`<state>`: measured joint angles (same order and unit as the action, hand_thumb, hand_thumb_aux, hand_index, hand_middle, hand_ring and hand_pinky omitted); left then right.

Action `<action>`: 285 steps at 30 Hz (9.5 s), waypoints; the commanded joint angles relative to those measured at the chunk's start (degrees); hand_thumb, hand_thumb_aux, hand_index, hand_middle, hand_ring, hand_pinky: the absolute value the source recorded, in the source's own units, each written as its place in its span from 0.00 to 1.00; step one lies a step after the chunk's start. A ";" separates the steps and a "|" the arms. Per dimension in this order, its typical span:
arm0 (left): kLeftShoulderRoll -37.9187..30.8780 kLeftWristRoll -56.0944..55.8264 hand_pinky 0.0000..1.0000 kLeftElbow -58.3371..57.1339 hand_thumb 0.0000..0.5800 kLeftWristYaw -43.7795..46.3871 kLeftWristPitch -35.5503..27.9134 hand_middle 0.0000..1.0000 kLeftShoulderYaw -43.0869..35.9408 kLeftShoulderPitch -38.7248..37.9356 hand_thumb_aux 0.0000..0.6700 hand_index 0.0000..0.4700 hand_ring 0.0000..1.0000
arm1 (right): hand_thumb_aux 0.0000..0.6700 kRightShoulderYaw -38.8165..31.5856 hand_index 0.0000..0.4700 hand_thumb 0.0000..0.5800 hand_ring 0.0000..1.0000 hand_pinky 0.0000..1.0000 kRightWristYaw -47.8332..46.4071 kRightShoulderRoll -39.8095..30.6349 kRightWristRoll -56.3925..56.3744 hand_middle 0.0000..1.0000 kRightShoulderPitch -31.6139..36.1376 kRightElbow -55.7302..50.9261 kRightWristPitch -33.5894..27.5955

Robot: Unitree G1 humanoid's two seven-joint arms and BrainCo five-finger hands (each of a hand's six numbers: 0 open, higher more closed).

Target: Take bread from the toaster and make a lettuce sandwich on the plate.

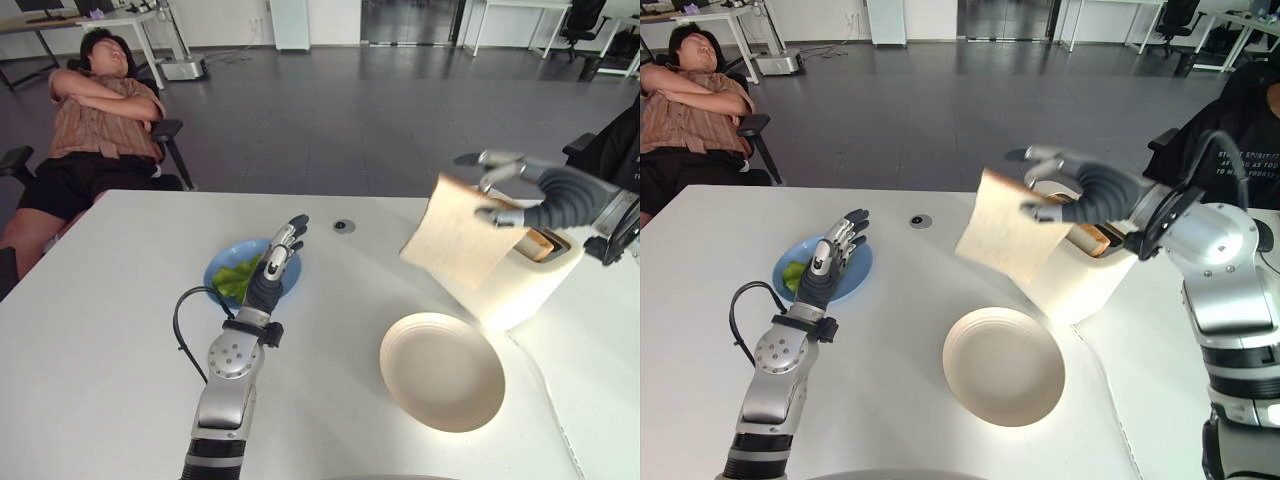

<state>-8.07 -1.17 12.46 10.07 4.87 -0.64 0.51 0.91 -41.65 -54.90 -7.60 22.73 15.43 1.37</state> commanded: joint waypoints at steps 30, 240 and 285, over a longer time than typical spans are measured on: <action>-5.12 -0.61 0.00 -1.76 0.00 1.08 0.45 0.00 5.34 4.08 0.00 0.00 0.00 | 0.00 -5.45 0.00 0.00 0.00 0.00 1.76 10.66 12.70 0.00 -2.13 -8.28 4.78; -24.45 49.01 0.00 -7.24 0.00 -15.50 -2.29 0.00 -6.20 19.29 0.00 0.00 0.00 | 0.03 -4.87 0.03 0.06 0.00 0.00 21.37 -1.48 49.60 0.00 -0.79 -24.25 6.06; -22.96 46.05 0.00 -8.75 0.00 -17.54 4.12 0.00 -7.06 19.51 0.00 0.00 0.00 | 1.00 -11.51 1.00 1.00 0.00 0.00 -19.63 5.68 -1.72 0.00 -9.92 -10.19 -8.45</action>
<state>-31.30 45.84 2.92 -8.38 9.11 -8.07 20.36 -9.42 -61.12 -50.12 -10.44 13.54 6.19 -8.41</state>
